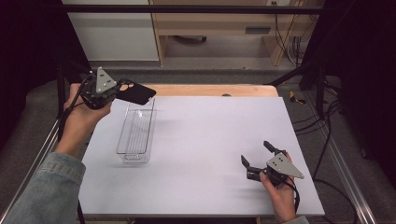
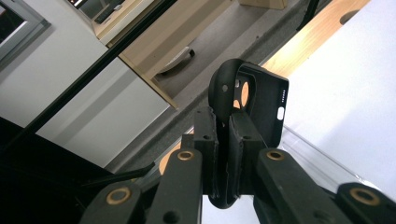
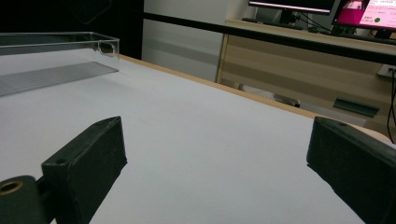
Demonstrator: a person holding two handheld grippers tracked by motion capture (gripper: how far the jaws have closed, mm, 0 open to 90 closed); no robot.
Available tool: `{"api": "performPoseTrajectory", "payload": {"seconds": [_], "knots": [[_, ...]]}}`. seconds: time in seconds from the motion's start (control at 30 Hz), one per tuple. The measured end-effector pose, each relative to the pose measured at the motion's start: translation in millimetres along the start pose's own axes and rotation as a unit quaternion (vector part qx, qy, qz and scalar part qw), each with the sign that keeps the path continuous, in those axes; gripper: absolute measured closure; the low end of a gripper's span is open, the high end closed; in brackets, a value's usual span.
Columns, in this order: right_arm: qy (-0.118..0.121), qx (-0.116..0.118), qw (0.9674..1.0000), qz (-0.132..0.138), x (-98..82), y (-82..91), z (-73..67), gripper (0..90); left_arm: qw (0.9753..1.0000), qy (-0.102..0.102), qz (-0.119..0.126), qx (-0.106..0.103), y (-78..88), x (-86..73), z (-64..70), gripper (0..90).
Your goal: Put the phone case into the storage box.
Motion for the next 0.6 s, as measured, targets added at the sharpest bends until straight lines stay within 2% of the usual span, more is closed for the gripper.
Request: {"api": "performPoseTrajectory", "payload": {"seconds": [0.23,0.37,0.43,0.53,0.6], "knots": [[-0.004,-0.005,1.0000,0.001,-0.4,-0.1,2.4,4.0,0.9994,-0.027,-0.019,-0.004,-7.5,-0.3,2.8,83.0],[-0.005,-0.005,1.0000,0.002,-0.4,-0.3,2.9,4.0,0.9991,-0.033,-0.026,-0.006,-7.2,-1.2,3.2,83.0],[-0.003,-0.005,1.0000,0.003,-0.2,-0.3,2.3,4.0,0.9987,-0.040,-0.030,-0.007,-6.3,-1.5,4.1,82.9],[0.000,-0.006,1.0000,0.003,-0.2,-0.4,2.0,4.0,0.9974,-0.061,-0.038,-0.009,-6.1,-3.0,6.6,83.0],[0.000,-0.006,1.0000,0.003,-0.2,-0.4,2.0,4.0,0.9970,-0.064,-0.042,-0.008,-6.1,-3.7,6.5,83.0]]}}
Point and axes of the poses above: each handheld gripper's, and its own axes: y roughly backward along the jaws, x roughly out of its top, z roughly to its right, the point moved 1 cm from there along -y, roughly forward along the jaws, and after that the axes turned 5 degrees about z, right-handed, at the moved point
